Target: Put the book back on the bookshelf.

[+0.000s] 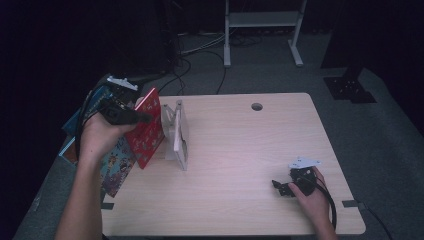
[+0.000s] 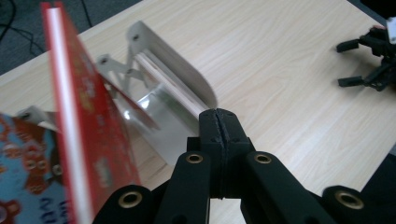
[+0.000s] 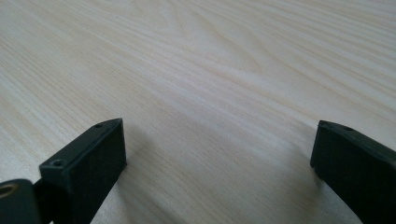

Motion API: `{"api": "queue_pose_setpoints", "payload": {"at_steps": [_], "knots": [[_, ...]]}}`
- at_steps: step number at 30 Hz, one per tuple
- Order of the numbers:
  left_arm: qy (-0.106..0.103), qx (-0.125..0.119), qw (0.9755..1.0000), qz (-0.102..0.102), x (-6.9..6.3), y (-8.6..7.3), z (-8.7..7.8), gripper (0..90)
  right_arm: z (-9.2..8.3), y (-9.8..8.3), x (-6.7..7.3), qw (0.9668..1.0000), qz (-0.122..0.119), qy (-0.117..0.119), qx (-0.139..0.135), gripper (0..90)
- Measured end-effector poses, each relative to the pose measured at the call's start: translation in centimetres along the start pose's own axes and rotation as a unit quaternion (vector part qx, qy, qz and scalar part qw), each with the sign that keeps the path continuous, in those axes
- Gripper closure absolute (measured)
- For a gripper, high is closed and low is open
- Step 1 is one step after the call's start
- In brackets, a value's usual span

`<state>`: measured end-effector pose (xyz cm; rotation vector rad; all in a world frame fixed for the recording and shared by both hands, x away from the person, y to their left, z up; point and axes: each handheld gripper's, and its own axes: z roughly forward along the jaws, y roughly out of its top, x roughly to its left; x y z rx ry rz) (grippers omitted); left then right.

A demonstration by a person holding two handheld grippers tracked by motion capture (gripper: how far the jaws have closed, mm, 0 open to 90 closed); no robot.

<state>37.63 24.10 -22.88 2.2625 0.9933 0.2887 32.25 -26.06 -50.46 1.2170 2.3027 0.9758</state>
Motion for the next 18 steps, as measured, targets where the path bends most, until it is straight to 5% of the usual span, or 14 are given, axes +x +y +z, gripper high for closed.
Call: {"api": "queue_pose_setpoints", "payload": {"at_steps": [9, 18], "knots": [[-0.021, 0.012, 0.9996, 0.017, -2.1, -0.6, 1.9, 89.9, 0.0, 0.0, 0.0, 1.0000, 0.000, 0.000, 0.000, 2.7], [-0.026, 0.012, 0.9995, 0.016, -2.2, -0.9, 2.2, 89.7, 0.0, 0.0, 0.0, 1.0000, 0.000, 0.000, 0.000, 2.7]]}}
